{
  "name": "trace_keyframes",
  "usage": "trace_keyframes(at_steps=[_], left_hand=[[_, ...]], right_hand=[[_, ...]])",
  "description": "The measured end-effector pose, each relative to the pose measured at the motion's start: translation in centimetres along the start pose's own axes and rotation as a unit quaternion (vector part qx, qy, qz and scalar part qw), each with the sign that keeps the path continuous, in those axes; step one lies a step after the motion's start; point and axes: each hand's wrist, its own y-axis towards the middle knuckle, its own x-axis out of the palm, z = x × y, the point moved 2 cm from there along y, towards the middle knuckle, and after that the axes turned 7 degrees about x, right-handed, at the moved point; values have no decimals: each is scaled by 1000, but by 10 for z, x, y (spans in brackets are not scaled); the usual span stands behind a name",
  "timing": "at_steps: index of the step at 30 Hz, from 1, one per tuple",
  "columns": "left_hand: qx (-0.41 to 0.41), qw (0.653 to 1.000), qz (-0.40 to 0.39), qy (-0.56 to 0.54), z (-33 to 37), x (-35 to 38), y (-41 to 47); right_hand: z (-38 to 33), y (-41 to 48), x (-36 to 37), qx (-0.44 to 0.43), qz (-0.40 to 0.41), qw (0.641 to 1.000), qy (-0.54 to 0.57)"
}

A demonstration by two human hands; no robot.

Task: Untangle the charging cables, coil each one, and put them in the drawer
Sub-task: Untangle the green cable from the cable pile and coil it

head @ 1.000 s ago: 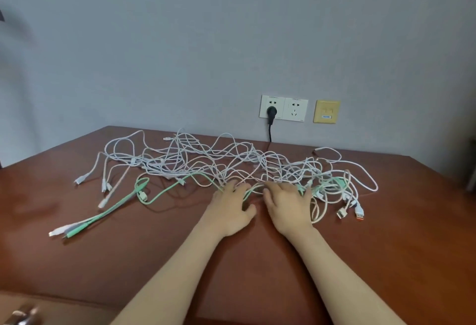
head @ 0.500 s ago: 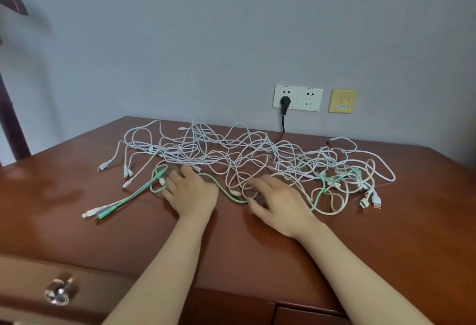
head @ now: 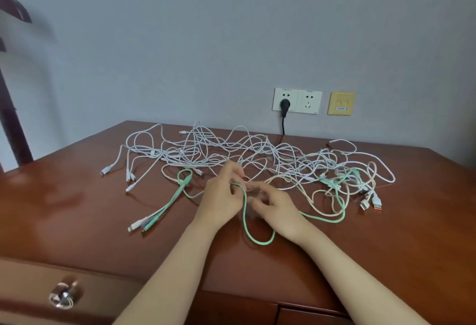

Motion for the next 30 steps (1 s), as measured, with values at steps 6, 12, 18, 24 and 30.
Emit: trace_keyframes(at_steps=[6,12,18,24,30], left_hand=[[7,999,26,-20,-1,3,3],[-86,986,130,62,-16,-5,9],[-34,993,84,76,-4,0,6],[-340,894,93,275,-34,-26,2],[-335,901,75,263,-32,-25,1]], right_hand=[[-5,4,-2,46,-60,985,153],[3,9,-22,105,81,967,219],[2,3,1,60,-28,991,112],[1,1,2,3,-3,991,-130],[3,-3,-6,-23,51,987,-151]])
